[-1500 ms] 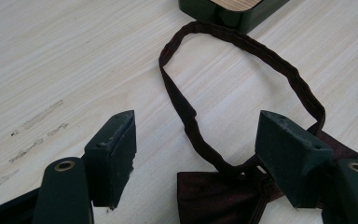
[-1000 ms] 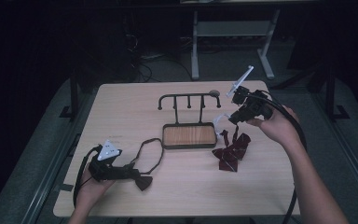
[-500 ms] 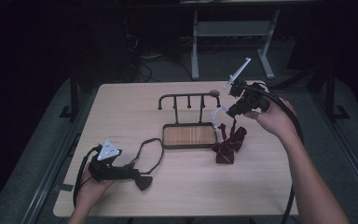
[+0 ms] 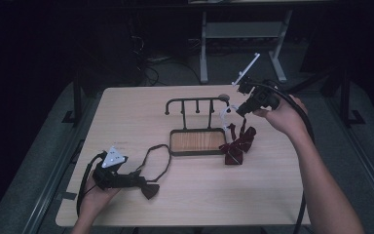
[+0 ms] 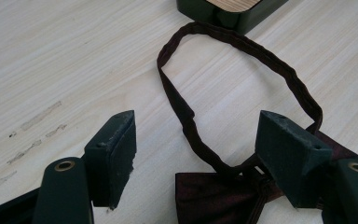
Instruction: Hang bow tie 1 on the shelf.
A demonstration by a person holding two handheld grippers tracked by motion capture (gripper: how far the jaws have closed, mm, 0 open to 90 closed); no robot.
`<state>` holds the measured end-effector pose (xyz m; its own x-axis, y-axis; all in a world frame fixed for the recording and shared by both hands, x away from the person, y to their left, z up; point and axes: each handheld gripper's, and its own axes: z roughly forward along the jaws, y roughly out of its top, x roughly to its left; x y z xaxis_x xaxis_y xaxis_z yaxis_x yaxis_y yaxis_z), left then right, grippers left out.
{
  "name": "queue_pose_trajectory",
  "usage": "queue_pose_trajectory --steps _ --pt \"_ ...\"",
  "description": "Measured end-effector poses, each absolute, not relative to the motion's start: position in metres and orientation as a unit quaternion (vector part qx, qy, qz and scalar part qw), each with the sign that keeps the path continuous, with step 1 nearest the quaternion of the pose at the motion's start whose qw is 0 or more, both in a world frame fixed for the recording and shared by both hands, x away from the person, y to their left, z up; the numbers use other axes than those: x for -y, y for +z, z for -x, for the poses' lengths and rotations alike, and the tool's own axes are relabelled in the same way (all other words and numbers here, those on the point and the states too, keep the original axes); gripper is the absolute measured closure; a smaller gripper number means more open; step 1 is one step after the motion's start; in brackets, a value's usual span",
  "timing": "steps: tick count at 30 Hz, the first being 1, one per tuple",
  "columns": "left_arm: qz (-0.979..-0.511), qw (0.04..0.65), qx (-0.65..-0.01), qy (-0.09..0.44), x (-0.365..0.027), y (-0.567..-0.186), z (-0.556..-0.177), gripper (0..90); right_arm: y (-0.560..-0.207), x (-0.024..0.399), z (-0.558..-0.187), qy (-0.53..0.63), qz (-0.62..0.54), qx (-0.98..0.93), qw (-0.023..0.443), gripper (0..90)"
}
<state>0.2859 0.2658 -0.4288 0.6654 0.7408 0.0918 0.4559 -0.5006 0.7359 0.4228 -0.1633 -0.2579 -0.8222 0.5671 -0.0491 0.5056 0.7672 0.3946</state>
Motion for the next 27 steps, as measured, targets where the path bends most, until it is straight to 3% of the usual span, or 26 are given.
queue_pose_trajectory --steps 27 --pt "-0.844 0.350 -0.352 0.203 -0.265 -0.429 -0.286 29.6 -0.265 0.174 -0.447 0.190 -0.323 -0.923 0.083 80.0"
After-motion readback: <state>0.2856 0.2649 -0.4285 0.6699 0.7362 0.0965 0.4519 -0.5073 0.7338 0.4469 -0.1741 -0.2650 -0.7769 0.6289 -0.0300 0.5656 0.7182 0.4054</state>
